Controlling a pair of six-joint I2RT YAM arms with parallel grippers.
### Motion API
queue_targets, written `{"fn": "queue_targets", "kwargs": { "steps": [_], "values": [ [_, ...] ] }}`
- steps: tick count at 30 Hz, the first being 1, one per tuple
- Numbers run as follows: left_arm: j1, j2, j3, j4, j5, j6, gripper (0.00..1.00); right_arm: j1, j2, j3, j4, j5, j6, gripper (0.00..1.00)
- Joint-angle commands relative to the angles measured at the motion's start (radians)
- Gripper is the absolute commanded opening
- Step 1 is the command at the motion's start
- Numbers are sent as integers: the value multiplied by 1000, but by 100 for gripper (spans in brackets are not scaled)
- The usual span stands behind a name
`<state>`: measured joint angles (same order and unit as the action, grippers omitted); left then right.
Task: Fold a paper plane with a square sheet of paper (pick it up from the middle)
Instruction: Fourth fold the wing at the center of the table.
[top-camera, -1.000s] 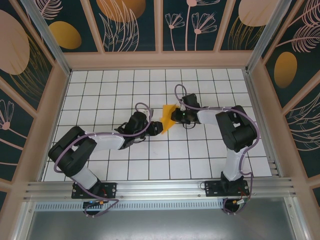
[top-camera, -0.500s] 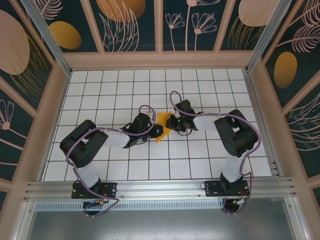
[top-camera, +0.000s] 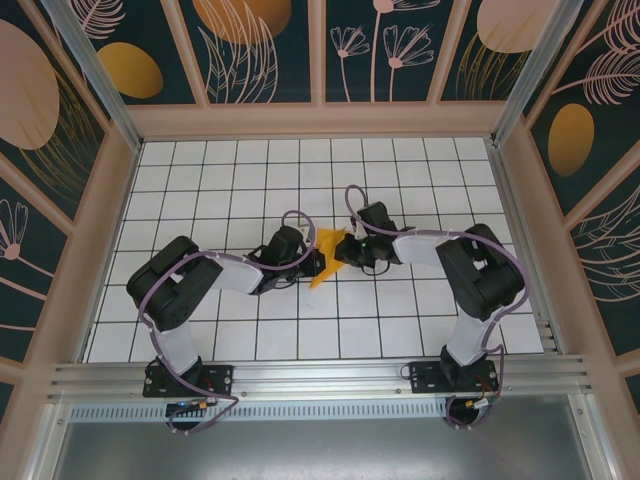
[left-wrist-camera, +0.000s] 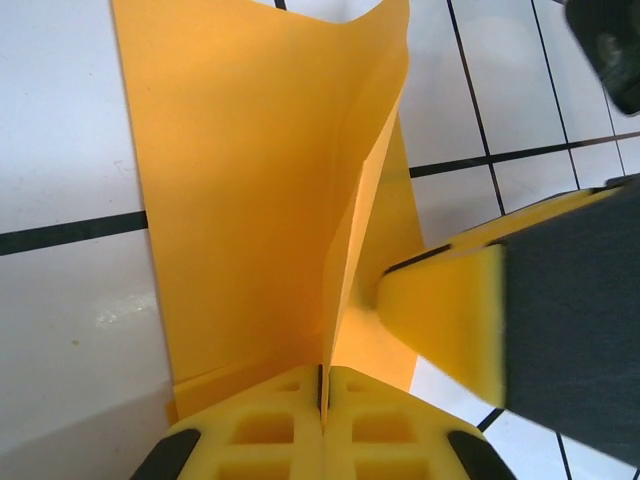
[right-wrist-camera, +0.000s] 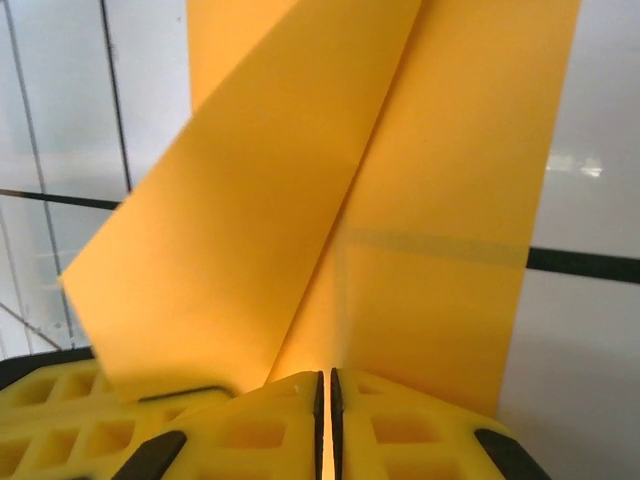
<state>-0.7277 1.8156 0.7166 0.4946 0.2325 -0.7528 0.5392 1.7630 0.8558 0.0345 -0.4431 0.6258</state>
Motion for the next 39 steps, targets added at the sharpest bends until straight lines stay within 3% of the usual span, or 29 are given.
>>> {"fn": "queue_targets", "kwargs": {
  "steps": [1, 14, 30, 39],
  "values": [
    [2, 20, 15, 27, 32, 0, 5, -54, -87, -26, 53, -64, -50, 14],
    [12, 11, -20, 54, 47, -66, 5, -75, 46, 8, 252, -247, -26, 14],
    [15, 24, -29, 75, 67, -84, 11, -60, 157, 61, 236, -275, -49, 14],
    [17, -43, -48, 27, 59, -69, 27, -58, 185, 73, 191, -219, -55, 14]
  ]
}}
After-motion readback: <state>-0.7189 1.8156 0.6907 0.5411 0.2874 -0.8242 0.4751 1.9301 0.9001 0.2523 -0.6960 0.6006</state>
